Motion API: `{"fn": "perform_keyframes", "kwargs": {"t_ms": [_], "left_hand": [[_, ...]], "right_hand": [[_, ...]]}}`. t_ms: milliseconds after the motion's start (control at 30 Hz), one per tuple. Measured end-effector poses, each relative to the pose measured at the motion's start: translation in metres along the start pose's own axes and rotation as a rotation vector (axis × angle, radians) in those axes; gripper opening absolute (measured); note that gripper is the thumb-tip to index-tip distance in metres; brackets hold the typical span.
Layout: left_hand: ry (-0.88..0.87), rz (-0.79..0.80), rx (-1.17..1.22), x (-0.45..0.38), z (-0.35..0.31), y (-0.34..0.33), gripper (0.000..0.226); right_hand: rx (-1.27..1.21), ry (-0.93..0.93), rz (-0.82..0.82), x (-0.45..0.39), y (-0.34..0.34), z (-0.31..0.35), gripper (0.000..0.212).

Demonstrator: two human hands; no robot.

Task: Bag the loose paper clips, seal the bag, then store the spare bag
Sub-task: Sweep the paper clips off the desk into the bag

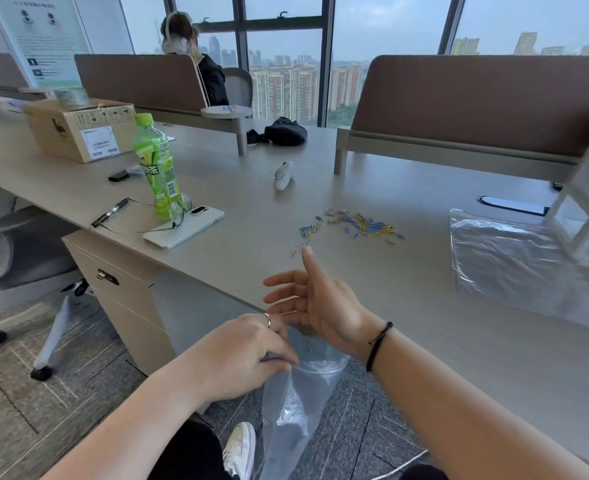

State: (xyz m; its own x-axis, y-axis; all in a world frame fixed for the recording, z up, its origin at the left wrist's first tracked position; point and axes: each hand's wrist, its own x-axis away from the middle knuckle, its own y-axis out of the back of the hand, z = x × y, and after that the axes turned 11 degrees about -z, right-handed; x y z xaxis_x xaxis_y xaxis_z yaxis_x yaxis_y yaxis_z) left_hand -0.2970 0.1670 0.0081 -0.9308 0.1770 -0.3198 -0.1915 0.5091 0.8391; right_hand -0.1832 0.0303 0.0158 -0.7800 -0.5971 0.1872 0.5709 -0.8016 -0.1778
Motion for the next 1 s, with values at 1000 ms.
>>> {"fn": "perform_keyframes", "kwargs": {"t_ms": [1000], "left_hand": [[-0.062,0.006,-0.016,-0.016,0.017,-0.01,0.017]], "right_hand": [[1.352,0.123,-0.643,-0.126,0.177,0.047,0.085]]}}
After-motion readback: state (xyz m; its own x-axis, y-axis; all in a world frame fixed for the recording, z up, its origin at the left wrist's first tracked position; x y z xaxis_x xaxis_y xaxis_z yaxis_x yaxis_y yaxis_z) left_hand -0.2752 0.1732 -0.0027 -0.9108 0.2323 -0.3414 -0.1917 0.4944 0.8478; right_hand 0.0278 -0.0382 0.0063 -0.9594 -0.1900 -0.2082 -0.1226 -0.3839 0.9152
